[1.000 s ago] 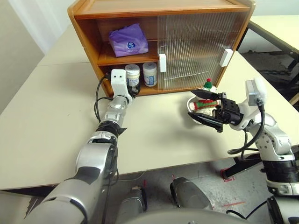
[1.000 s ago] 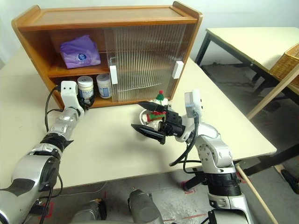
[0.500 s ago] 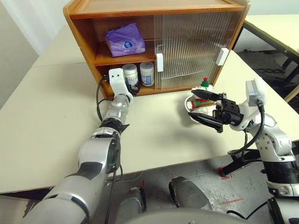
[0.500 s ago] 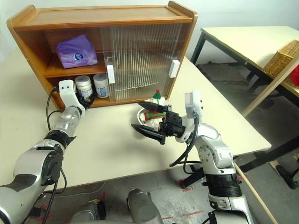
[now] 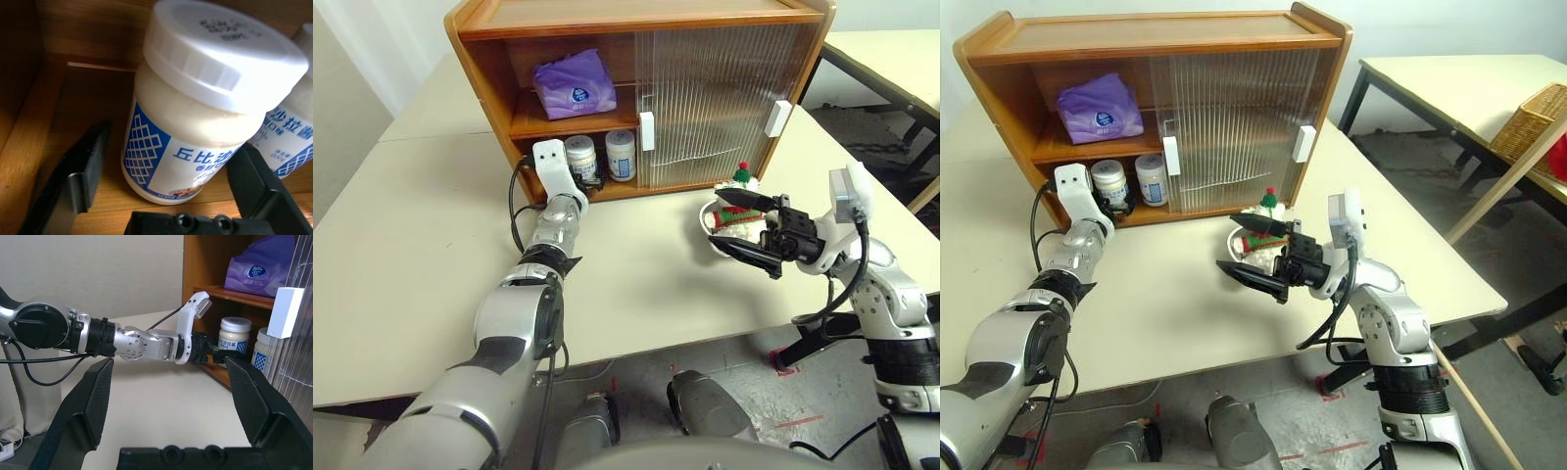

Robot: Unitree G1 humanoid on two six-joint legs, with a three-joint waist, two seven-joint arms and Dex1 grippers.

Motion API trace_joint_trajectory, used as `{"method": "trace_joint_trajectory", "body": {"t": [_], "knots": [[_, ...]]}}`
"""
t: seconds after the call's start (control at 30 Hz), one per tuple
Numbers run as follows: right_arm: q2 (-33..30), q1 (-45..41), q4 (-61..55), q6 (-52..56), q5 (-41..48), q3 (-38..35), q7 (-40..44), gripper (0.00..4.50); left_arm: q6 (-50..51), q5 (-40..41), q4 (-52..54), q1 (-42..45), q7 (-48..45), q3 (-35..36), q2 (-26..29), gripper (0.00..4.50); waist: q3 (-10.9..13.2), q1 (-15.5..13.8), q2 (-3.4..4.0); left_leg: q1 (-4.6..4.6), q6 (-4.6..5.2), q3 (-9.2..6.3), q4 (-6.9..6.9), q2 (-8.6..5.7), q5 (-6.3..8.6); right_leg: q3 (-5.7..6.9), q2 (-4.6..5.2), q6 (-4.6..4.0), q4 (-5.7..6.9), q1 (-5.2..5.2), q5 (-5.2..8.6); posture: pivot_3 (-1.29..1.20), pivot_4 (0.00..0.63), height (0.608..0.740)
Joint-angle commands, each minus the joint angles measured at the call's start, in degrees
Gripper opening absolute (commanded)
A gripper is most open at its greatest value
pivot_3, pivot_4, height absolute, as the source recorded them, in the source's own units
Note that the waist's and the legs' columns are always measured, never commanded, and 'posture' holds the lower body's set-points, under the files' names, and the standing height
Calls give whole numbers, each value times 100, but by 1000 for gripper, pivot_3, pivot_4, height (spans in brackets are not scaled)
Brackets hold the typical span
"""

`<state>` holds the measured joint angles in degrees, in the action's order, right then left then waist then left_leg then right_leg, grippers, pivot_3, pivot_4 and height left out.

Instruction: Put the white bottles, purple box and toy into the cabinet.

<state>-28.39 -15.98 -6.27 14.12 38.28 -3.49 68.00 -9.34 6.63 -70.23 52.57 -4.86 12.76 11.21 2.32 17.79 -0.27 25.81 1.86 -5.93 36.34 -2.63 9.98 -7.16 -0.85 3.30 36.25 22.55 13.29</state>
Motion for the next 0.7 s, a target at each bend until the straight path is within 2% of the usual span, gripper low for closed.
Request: {"method": "trace_joint_trajectory", "body": {"t": [0.03,0.27,0.47,0.67,0.7], "knots": [[-58,10,-85,38,34,-46,13,4500,-47,-44,-86,34,-16,9,34,4494,0,0,0,0,-1,0,0,0,0,0,0,0,0,-1,0,-365,60,740],[-75,-7,-40,26,26,-63,17,4500,-128,100,502,-460,-305,17,-71,4494,-1,4,1,-1,-7,-1,0,-2,3,-2,2,0,0,-4,0,-364,56,740],[-73,2,55,10,25,-65,55,4500,57,257,1937,-1342,-545,2,-14,4494,0,0,1,-2,-8,0,1,-8,1,2,-9,0,1,-3,0,-340,61,740],[-105,-76,253,-31,9,-105,158,4500,1003,414,3592,-2137,-916,-167,80,4494,-1,-56,1,-2,-42,-1,2,-11,17,0,-5,-4,2,-8,-1,-328,61,740],[-104,-74,261,-37,10,-107,163,4500,1067,443,3925,-2291,-1051,-238,83,4300,-1,-69,1,-3,-52,-5,2,-7,23,-1,-3,-4,2,-9,-1,-327,60,740]]}}
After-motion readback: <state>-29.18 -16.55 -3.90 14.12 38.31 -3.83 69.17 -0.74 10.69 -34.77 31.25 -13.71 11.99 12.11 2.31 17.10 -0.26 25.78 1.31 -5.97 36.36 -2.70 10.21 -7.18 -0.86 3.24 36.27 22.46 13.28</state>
